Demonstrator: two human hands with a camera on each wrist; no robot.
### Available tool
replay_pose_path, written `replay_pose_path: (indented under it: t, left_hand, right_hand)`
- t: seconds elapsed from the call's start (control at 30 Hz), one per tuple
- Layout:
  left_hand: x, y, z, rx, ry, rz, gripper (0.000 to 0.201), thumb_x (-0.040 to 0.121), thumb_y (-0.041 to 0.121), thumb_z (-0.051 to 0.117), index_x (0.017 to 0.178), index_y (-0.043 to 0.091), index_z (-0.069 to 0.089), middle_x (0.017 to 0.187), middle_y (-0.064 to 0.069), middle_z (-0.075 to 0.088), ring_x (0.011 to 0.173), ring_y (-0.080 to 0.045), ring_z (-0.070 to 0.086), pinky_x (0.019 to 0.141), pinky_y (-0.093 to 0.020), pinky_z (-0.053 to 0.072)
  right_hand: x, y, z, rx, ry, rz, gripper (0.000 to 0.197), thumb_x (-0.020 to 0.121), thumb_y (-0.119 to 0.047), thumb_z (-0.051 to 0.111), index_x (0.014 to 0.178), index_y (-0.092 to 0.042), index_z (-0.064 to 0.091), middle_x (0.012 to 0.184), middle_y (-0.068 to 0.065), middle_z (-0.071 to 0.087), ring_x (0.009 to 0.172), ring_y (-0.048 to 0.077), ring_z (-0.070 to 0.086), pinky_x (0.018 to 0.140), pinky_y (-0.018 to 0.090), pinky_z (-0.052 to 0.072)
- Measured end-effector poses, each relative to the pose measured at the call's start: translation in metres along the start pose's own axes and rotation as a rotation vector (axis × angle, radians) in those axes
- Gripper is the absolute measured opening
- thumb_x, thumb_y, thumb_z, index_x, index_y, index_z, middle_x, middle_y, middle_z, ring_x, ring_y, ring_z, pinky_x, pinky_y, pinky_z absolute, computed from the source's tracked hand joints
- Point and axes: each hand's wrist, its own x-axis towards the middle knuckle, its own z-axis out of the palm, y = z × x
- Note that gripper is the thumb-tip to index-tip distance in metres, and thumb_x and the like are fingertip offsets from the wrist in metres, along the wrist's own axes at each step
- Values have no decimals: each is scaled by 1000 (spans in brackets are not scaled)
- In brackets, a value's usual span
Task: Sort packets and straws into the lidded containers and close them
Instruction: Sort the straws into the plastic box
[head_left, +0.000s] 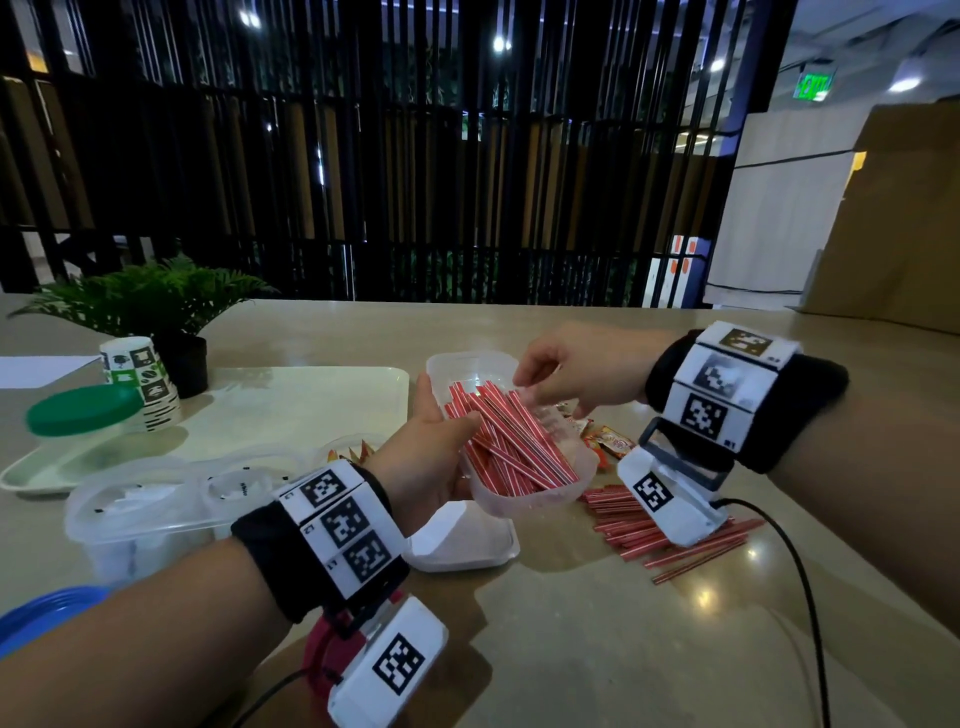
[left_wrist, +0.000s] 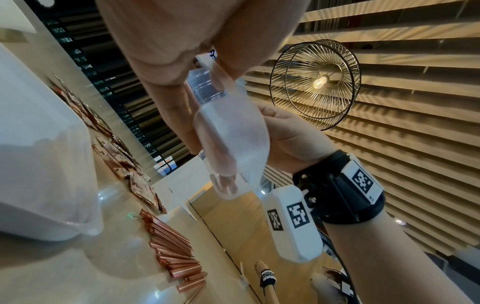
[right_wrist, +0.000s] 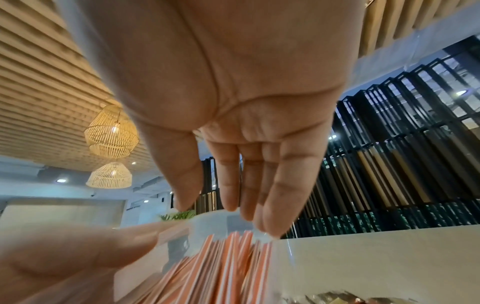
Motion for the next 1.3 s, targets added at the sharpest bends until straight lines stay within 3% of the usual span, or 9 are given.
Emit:
replay_pose_path:
  t: [0.17, 0.3, 0.37, 0.47, 0.6, 0.67, 0.8, 1.03, 1.3]
  left_hand:
    - [3, -1, -14, -50, 48, -47, 62, 102, 10, 43, 149, 39, 16, 131, -13, 55, 103, -38, 66, 74, -56, 58]
    - [4, 0, -22, -43, 81, -66, 49, 103, 14, 43, 141, 39, 26, 126, -13, 58, 102, -38, 66, 70, -51, 59]
    - [3, 1, -23, -29, 84, -72, 42, 103, 14, 42, 133, 40, 28, 120, -13, 61, 98, -36, 68, 65, -46, 59]
    - [4, 1, -23, -28, 83, -72, 49, 104, 14, 41, 143, 38, 25, 122, -13, 61, 99, -36, 68, 65, -46, 59]
    - [4, 0, -22, -10, 68, -71, 52, 103, 14, 41, 146, 38, 23, 124, -13, 61, 100, -36, 67, 68, -48, 59]
    - [3, -1, -21, -6, 58, -73, 50, 103, 14, 41, 144, 39, 25, 125, -13, 60, 101, -37, 67, 72, -52, 59]
    - [3, -3, -19, -6, 45, -82, 50, 103, 14, 41, 144, 39, 25, 125, -13, 60, 103, -37, 67, 74, -53, 59]
    - [6, -4, -18, -25, 60, -98, 57, 102, 12, 43, 147, 38, 19, 130, -15, 56, 103, -38, 66, 68, -51, 59]
    - [2, -2, -17, -17, 54, -77, 52, 103, 13, 42, 145, 37, 23, 123, -14, 61, 102, -38, 67, 76, -55, 58]
  right_hand:
    - [-2, 34, -22, 0, 124, 63, 23, 95, -23, 57, 116, -14, 60, 104, 3, 63, 97, 20, 62, 76, 30, 57]
    - [-7, 68, -10, -174, 18, 157, 20, 94, -25, 57, 112, -17, 59, 109, 1, 63, 90, 15, 59, 70, 22, 51]
    - [-9, 83, 4, -334, -78, 193, 24, 95, -26, 57, 117, -17, 59, 115, 0, 62, 92, 11, 55, 77, 20, 44]
    - [-9, 104, 28, -566, -200, 283, 39, 94, -27, 58, 131, -19, 53, 129, 0, 56, 110, 15, 53, 93, 26, 41]
    - [-8, 124, 48, -648, -313, 353, 63, 92, -26, 58, 148, -24, 30, 148, -1, 41, 132, 18, 43, 106, 29, 35]
    - [-7, 128, 54, -657, -328, 336, 66, 91, -28, 59, 149, -24, 29, 150, 0, 38, 135, 19, 40, 107, 30, 33]
    - [-1, 133, 60, -669, -306, 293, 58, 91, -22, 57, 145, -22, 37, 146, 1, 43, 130, 20, 44, 104, 29, 37]
    - [-4, 123, 65, -799, -303, 224, 30, 92, -14, 53, 122, -14, 48, 120, 7, 59, 95, 22, 56, 77, 27, 41]
    - [-10, 109, 66, -924, -349, 213, 52, 99, -15, 43, 147, -16, 25, 131, 10, 55, 115, 26, 57, 91, 31, 45]
